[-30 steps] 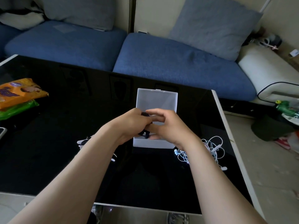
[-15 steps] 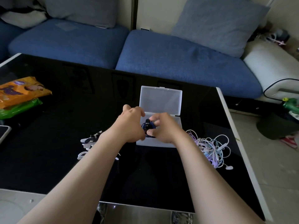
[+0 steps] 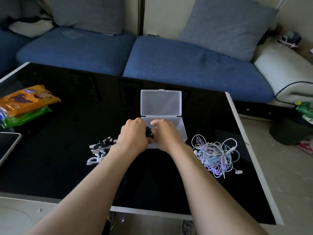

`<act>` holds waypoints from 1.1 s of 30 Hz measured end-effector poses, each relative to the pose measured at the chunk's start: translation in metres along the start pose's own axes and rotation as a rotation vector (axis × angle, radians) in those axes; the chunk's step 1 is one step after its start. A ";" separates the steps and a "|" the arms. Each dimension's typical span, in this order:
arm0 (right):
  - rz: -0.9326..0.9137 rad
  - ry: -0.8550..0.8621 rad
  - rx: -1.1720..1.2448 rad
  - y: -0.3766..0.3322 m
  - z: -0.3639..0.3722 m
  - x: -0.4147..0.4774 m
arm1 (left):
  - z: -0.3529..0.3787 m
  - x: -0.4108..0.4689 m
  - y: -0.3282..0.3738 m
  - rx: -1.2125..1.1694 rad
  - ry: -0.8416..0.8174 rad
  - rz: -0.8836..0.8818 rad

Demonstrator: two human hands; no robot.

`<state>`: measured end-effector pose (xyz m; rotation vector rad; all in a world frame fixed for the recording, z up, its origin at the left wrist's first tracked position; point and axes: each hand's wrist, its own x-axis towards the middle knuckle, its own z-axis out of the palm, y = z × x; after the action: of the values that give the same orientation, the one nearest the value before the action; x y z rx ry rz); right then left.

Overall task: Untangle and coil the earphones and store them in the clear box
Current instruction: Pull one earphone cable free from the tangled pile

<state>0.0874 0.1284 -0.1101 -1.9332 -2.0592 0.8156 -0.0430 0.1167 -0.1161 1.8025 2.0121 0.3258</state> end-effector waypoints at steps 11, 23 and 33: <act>0.081 0.323 -0.009 0.024 -0.055 -0.081 | 0.000 -0.033 0.025 0.095 0.133 -0.012; 0.609 0.412 0.245 0.096 -0.079 -0.114 | 0.028 -0.081 0.074 -0.094 -0.259 0.273; 0.557 0.069 0.146 0.120 -0.078 -0.095 | 0.041 -0.066 0.092 0.173 -0.248 0.342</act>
<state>0.2413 0.0547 -0.0868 -2.4377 -1.3803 0.9504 0.0621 0.0599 -0.1026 2.1771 1.6042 0.0208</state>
